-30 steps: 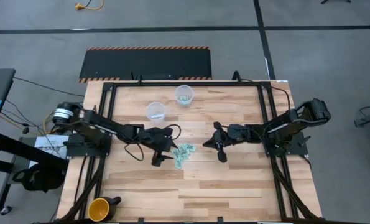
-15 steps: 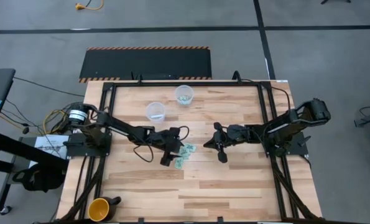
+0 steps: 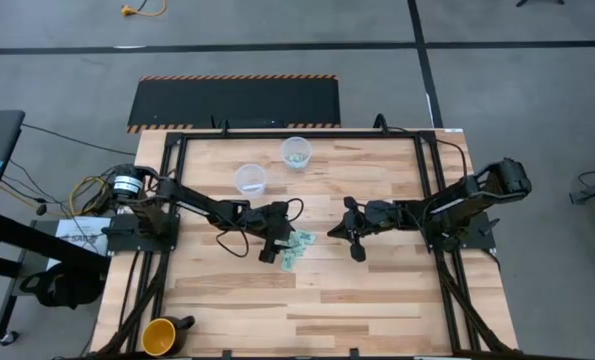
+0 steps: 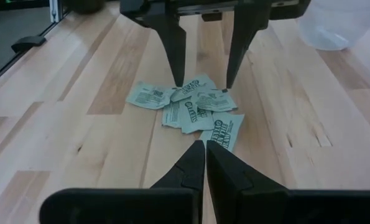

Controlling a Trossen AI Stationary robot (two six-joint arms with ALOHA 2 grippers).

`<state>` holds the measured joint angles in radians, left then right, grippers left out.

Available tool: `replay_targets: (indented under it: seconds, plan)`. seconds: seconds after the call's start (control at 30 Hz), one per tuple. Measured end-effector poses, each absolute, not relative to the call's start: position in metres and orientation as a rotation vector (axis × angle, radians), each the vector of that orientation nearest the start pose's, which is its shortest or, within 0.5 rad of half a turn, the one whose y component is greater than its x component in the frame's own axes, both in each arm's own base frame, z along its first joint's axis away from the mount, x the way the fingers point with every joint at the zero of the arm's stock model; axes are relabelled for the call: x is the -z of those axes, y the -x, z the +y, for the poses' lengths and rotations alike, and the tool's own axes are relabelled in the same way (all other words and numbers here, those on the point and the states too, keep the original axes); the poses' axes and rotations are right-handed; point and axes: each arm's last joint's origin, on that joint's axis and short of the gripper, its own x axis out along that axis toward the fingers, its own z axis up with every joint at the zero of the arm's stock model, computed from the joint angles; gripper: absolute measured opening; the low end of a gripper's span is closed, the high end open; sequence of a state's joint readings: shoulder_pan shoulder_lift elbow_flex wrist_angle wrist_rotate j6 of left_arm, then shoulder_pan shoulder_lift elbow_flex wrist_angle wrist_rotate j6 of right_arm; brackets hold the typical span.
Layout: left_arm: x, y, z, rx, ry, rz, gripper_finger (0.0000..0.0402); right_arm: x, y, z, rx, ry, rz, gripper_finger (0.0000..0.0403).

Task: Pick and place items into bin
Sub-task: Put the stevia packet into the bottom transparent bin

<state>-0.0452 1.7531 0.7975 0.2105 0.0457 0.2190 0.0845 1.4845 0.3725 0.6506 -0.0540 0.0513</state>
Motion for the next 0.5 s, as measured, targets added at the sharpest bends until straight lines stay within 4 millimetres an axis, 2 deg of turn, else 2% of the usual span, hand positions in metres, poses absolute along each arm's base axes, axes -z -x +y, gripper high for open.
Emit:
replay_targets:
  seconds: [0.5]
  plan:
    - [-0.1319,-0.3288,-0.0179,0.166,-0.159,0.737,0.0248,-0.1300,-0.2450,0.0223,-0.122,-0.043,0.469,0.0010]
